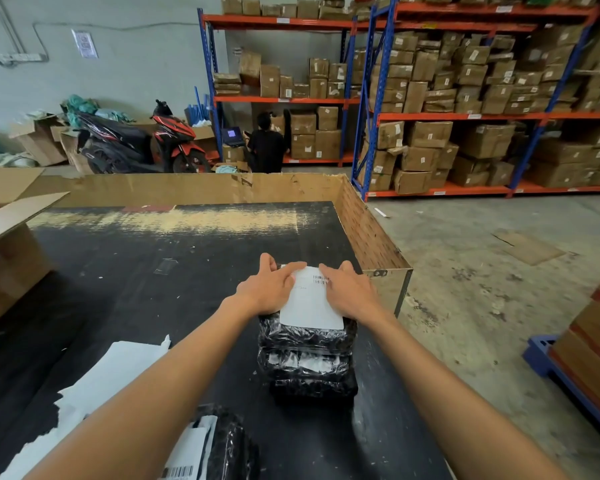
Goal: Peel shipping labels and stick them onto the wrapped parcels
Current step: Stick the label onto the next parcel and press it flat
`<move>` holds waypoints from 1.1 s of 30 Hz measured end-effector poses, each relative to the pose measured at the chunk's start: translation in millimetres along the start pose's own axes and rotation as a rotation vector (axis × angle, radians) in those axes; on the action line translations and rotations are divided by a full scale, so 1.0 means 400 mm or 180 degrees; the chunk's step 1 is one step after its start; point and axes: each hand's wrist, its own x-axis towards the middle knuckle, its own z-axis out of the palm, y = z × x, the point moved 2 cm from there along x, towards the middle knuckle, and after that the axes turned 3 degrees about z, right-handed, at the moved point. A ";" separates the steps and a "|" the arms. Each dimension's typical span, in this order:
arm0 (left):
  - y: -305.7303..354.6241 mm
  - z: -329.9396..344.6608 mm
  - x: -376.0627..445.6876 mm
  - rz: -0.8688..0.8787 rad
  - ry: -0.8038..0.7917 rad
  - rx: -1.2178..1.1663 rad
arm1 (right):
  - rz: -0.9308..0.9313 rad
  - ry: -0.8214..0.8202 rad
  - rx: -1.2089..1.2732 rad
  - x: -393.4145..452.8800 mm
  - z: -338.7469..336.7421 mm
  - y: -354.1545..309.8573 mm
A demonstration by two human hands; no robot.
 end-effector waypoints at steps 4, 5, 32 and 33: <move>-0.009 -0.006 -0.014 -0.0007 -0.0224 -0.0352 | -0.0154 -0.0146 0.0748 -0.010 0.011 0.046; -0.013 -0.008 -0.018 0.0005 -0.0331 -0.0485 | -0.0244 -0.0233 0.0905 -0.027 0.009 0.054; 0.004 0.019 -0.068 -0.0097 -0.0182 -0.1564 | 0.0016 0.0111 0.1932 -0.063 0.010 0.040; 0.009 0.019 -0.066 -0.0138 -0.0154 -0.1501 | 0.0059 0.0250 0.1871 -0.063 0.012 0.035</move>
